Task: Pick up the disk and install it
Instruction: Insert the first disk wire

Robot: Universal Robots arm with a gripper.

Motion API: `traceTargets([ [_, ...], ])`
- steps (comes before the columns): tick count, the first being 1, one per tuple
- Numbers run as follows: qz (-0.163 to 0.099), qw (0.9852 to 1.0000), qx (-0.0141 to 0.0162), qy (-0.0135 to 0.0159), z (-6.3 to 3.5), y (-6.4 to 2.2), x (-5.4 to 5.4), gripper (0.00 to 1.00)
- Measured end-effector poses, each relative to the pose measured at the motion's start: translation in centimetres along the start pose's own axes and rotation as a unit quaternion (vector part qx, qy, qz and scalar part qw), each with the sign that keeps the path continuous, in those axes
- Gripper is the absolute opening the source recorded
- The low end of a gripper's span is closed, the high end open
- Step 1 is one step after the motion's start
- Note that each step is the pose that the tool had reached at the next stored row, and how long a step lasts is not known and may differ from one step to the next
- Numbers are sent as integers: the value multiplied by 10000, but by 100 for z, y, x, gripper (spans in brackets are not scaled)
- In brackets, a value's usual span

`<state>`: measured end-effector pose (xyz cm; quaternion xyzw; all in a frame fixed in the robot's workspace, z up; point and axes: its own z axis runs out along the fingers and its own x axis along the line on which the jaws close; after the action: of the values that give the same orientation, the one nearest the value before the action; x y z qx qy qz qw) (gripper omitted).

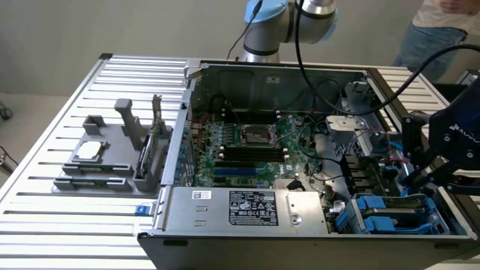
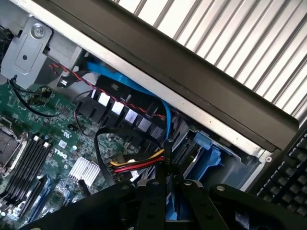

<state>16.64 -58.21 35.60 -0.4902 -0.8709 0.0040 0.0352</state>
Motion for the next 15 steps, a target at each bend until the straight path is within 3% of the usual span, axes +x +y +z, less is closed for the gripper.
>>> traceTargets([
  [6,216,9998,-12,7,-3,-20,13,16],
  [8,281,9996,-4,-10,-5,-21,14,16],
  [10,333,9994,32,-76,-5,-22,14,16],
  [14,444,9987,122,-240,-4,-22,13,16],
  [15,466,9985,137,-267,-3,-23,14,16],
])
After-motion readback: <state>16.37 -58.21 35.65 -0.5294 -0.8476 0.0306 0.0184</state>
